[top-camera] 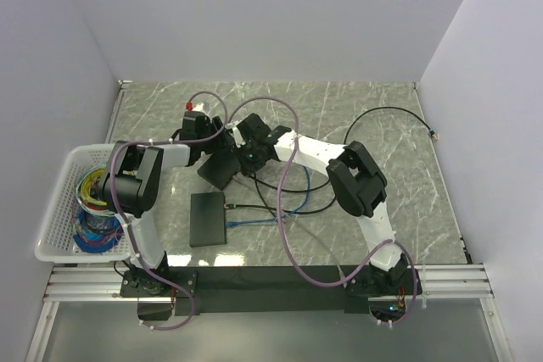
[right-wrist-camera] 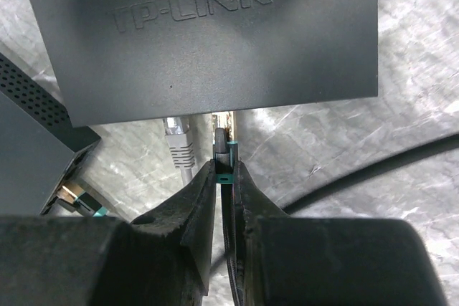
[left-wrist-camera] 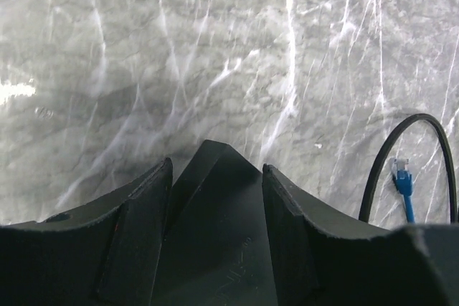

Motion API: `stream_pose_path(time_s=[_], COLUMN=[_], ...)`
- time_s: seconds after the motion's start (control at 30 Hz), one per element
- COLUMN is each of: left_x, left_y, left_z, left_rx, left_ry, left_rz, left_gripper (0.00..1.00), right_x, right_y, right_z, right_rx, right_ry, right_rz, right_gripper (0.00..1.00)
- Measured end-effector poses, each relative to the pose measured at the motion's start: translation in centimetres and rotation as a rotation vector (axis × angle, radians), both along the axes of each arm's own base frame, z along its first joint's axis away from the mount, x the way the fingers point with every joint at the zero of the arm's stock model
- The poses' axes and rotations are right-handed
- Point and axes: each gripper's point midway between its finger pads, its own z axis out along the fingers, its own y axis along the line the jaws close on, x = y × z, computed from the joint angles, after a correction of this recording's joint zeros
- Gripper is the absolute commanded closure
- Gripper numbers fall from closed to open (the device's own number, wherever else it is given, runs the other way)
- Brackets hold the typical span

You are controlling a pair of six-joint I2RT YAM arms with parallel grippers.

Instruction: Insert the plug into the switch port

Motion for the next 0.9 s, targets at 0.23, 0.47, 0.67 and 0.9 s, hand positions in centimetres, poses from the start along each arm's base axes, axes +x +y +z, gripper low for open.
stream_pose_path(time_s=[0.23, 0.47, 0.67, 0.9], left_x=[-0.5, -0.7, -1.4, -2.4], left_y=[0.4, 0.6, 1.0, 1.7], left_z=[-0.1, -0.1, -0.1, -0.2], left_rx=[0.003, 0.000, 0.004, 0.000], left_ry=[0.002, -0.006, -0.014, -0.020], left_rz=[0.022, 0.031, 0.044, 0.062], left_gripper=[0.43, 0.44, 0.44, 0.44], right_x=[-0.2, -0.2, -0.3, -0.4], right_y=[0.0, 0.1, 0.2, 0.3], right_z=[-0.6, -1.1, -1.4, -1.3], right_rx=[-0.011, -0.013, -0.015, -0.025], right_ry=[0.028, 0.036, 0.046, 0.068], right_rz=[-0.010, -0.011, -0.008, -0.002], right_gripper=[1.00, 1.00, 1.00, 1.00])
